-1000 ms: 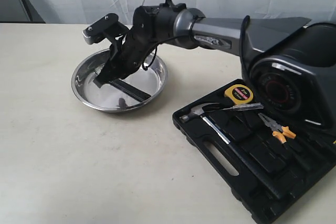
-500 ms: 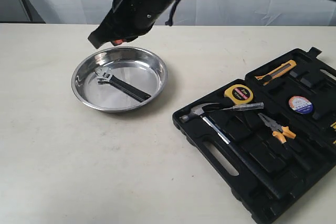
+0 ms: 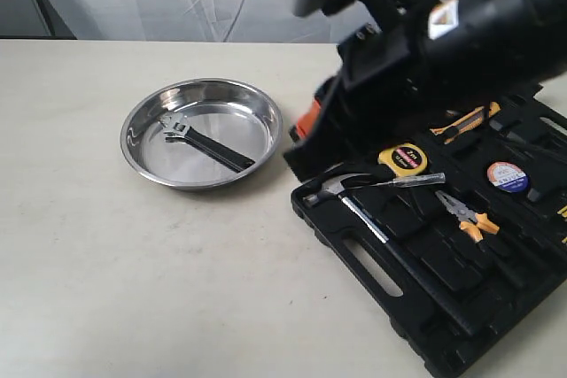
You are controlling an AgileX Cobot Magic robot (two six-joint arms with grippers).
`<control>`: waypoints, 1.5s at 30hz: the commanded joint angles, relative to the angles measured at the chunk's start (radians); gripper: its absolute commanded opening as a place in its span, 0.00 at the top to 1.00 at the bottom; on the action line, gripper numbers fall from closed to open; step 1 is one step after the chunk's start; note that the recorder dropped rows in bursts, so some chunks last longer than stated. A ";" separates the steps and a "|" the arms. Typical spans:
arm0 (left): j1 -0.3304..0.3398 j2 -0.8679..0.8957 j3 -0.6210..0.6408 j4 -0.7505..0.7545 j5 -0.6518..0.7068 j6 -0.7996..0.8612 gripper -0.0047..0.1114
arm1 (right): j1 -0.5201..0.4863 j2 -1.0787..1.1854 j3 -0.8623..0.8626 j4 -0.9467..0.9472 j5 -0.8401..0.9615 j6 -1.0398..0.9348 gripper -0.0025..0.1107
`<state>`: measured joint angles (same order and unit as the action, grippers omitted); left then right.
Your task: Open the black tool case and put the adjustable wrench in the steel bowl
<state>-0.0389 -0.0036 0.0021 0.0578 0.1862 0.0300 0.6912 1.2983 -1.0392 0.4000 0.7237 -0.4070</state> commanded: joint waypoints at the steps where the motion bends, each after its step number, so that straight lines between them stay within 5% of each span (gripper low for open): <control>1: -0.004 0.004 -0.002 0.002 -0.006 0.000 0.96 | -0.002 -0.113 0.027 0.011 0.184 0.004 0.99; 7: -0.004 0.004 -0.002 0.002 -0.006 0.000 0.96 | -0.002 -0.193 0.027 0.053 0.212 0.016 0.99; 13: -0.004 0.004 -0.002 0.002 -0.006 0.000 0.96 | -0.002 -0.310 0.091 0.013 -0.024 0.017 0.99; 21: -0.004 0.004 -0.002 0.002 -0.006 0.000 0.96 | -0.040 -0.606 0.605 -0.053 -0.641 0.015 0.99; 25: -0.004 0.004 -0.002 0.001 -0.008 0.000 0.96 | -0.257 -0.813 0.918 0.174 -0.881 0.026 0.99; 30: -0.004 0.004 -0.002 0.001 -0.008 0.000 0.96 | -0.478 -1.096 1.039 0.227 -0.816 0.018 0.99; 34: -0.004 0.004 -0.002 0.001 -0.008 0.000 0.96 | -0.582 -1.285 1.039 0.059 -0.703 0.013 0.99; 45: -0.004 0.004 -0.002 0.001 -0.006 0.000 0.96 | -0.620 -1.298 1.039 0.040 -0.660 0.013 0.99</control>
<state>-0.0389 -0.0036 0.0021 0.0578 0.1862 0.0300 0.0761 0.0080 -0.0012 0.4515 0.0674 -0.3876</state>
